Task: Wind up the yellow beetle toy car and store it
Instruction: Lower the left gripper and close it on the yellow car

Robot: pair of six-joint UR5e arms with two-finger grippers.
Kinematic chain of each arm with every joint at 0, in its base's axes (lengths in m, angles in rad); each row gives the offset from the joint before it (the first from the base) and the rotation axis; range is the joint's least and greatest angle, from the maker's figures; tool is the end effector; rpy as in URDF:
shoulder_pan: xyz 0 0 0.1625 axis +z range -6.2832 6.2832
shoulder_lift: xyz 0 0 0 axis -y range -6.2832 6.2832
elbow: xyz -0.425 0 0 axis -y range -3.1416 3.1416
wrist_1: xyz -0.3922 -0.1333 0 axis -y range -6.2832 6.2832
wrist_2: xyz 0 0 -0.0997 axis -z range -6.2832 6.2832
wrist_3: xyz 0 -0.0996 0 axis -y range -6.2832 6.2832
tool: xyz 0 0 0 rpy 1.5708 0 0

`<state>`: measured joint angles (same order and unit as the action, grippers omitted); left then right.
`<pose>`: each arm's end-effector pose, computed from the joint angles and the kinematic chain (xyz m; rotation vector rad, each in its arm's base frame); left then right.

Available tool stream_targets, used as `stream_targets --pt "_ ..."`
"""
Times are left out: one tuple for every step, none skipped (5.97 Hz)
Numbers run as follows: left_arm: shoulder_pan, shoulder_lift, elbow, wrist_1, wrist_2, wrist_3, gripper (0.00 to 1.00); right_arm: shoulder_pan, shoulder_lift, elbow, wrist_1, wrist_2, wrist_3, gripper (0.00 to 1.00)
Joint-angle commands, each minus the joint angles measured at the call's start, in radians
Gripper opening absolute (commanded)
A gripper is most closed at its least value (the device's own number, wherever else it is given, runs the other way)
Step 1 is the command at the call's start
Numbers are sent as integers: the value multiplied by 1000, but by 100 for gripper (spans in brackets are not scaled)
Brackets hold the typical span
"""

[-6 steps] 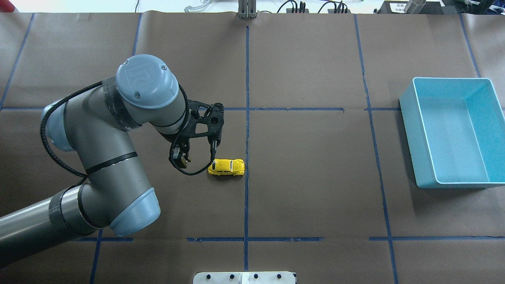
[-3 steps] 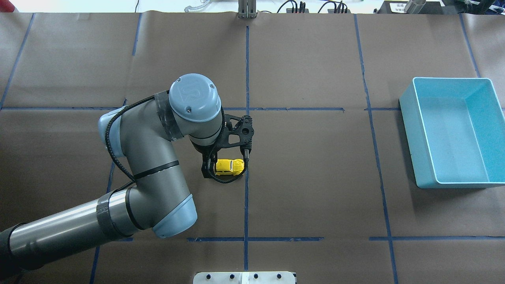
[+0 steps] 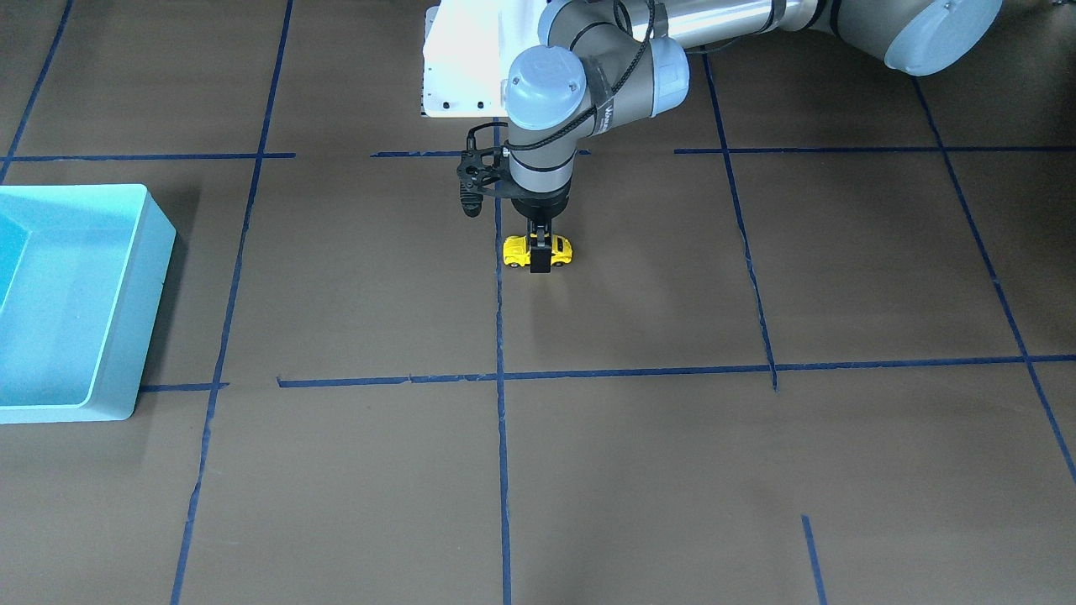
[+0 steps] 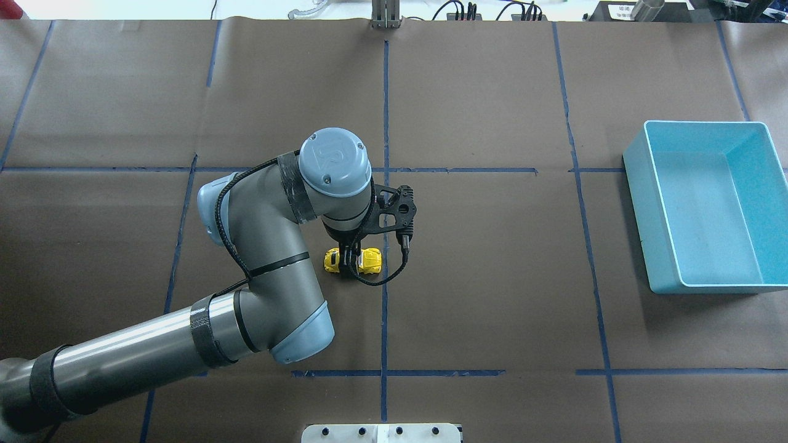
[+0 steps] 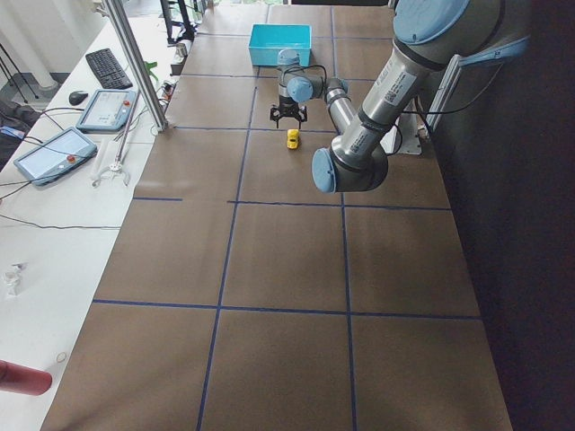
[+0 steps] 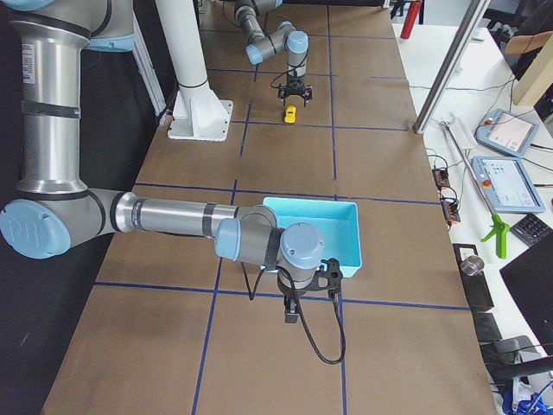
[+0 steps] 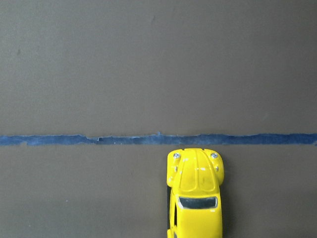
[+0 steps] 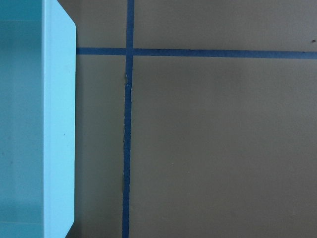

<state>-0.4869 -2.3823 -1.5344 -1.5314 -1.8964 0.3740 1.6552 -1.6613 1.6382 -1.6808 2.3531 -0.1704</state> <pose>0.5939 -0.4292 0.1837 0.6370 0.6028 1.4933 0.1002 -0.4362 0.6781 -0.0260 -0.7908 -0.0294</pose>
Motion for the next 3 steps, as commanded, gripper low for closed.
stream_targets --pt "34 3 8 -3 10 -4 100 0 1 0 1 0 0 100" --pt "43 3 16 -3 37 -3 100 0 2 -1 1 -2 0 100" --pt "44 -1 34 -12 49 -22 100 0 2 -1 1 0 0 100"
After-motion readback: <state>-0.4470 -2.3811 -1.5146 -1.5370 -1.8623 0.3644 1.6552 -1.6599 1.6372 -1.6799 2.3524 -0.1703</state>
